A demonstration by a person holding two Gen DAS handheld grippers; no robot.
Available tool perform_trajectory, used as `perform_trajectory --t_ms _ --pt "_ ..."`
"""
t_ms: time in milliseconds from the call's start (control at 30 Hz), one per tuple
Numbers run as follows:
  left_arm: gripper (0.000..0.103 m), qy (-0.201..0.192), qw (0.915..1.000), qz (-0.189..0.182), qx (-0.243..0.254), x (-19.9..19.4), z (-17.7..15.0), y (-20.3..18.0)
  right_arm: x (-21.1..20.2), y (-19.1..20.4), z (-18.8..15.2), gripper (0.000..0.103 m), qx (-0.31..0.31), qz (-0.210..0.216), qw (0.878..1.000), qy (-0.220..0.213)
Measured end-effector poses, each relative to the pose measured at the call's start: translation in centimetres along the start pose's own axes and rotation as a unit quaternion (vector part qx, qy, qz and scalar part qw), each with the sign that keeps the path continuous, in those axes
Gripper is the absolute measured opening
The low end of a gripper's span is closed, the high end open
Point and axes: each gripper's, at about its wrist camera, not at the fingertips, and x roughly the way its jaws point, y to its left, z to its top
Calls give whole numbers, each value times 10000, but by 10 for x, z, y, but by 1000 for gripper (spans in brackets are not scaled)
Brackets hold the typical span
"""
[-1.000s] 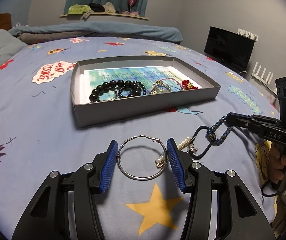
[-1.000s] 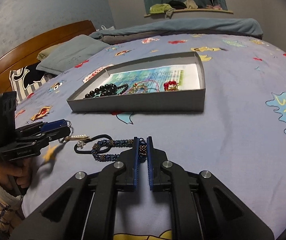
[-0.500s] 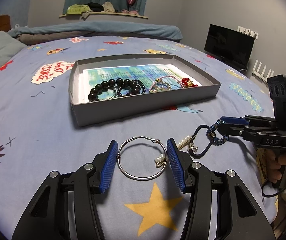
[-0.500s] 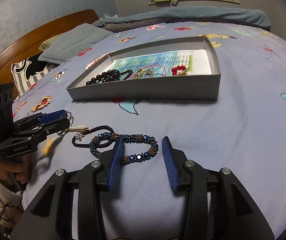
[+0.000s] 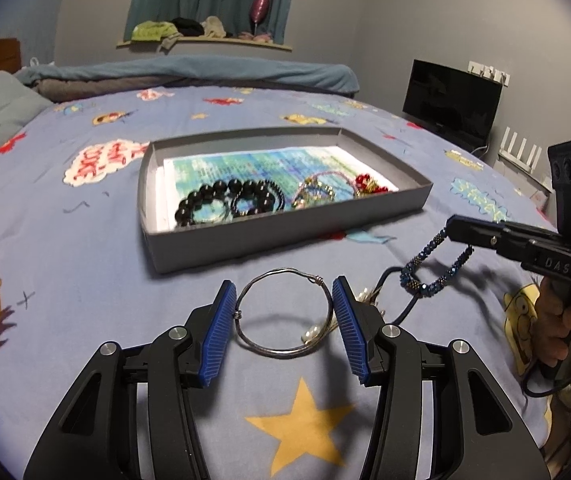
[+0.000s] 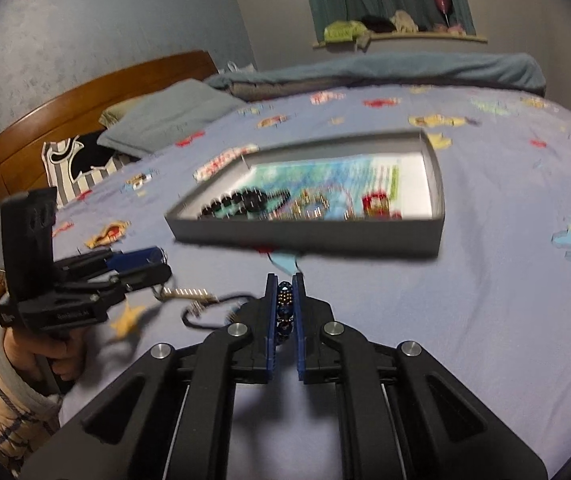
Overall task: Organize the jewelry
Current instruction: 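Carry the blue bracelet into the grey box with the right tool while the left drops the hoop there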
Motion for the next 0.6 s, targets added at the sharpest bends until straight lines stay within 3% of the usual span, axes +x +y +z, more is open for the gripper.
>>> perform_trajectory --t_ms 600 --pt "51 -287 9995 -21 129 8 33 -2 -12 11 56 7 -341 -106 9961 -810"
